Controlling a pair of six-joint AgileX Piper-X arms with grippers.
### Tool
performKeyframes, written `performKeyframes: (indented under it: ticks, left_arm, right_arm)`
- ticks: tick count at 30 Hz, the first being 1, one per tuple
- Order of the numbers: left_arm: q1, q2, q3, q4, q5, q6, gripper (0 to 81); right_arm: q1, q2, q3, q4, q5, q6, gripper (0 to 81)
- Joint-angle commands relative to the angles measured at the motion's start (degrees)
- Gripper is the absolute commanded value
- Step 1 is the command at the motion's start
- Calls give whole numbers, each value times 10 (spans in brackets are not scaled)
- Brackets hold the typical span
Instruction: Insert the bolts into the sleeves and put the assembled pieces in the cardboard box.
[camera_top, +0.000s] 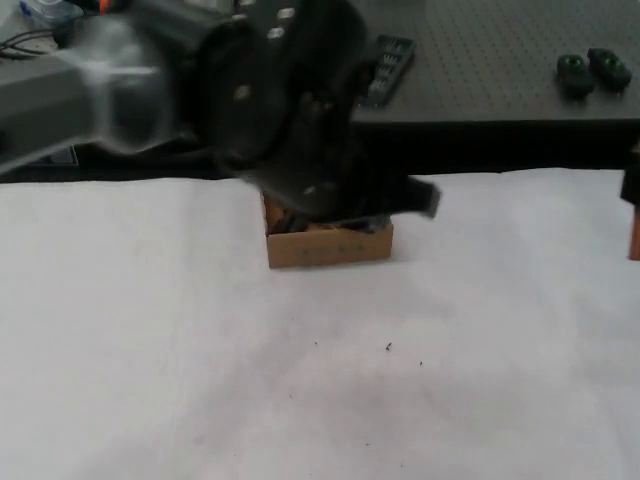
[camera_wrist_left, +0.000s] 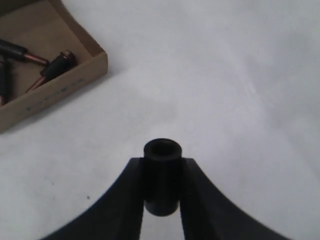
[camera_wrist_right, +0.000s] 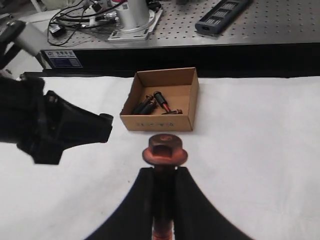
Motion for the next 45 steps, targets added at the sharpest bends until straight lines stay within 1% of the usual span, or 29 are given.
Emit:
performKeyframes:
  ticks: [1, 4, 10, 12, 14, 19, 23, 26, 33, 38, 42, 45]
  left_arm:
    - [0, -68, 79, -41, 10, 12, 125]
    - [-1, -148, 183, -99, 36, 9, 125]
    - [-4, -289, 358, -231, 39, 10, 125]
    - [-4, -307, 401, -270, 39, 7, 121]
    - [-4, -312, 441, -303, 39, -8, 99]
    - [-4, -312, 515, -392, 42, -22, 22]
    - [-4, -312, 566, -470, 43, -22, 20]
    - [-4, -313, 593, -500, 46, -18, 20]
    - [-4, -305, 617, -545, 71, 5, 20]
    - [-6, -245, 617, -613, 94, 2, 20]
    - [-8, -192, 617, -652, 131, -1, 20]
    - [-18, -175, 615, -671, 132, -1, 20]
  right_arm:
    - [-4, 26, -12, -27, -39, -11, 43]
    - [-4, 59, -12, -64, -87, -9, 43]
    - [1, 147, -12, -122, -169, -13, 43]
    - [13, 171, -6, -138, -181, -21, 43]
    - [31, 183, 10, -180, -182, -16, 43]
    - [77, 195, 84, -350, -181, 50, 43]
    - [104, 208, 141, -442, -181, 95, 43]
    - [119, 216, 174, -481, -178, 121, 43]
    - [147, 232, 205, -536, -176, 131, 43]
    - [157, 264, 206, -584, -178, 158, 43]
    - [158, 279, 206, -597, -181, 163, 43]
    - [158, 279, 206, -599, -193, 163, 43]
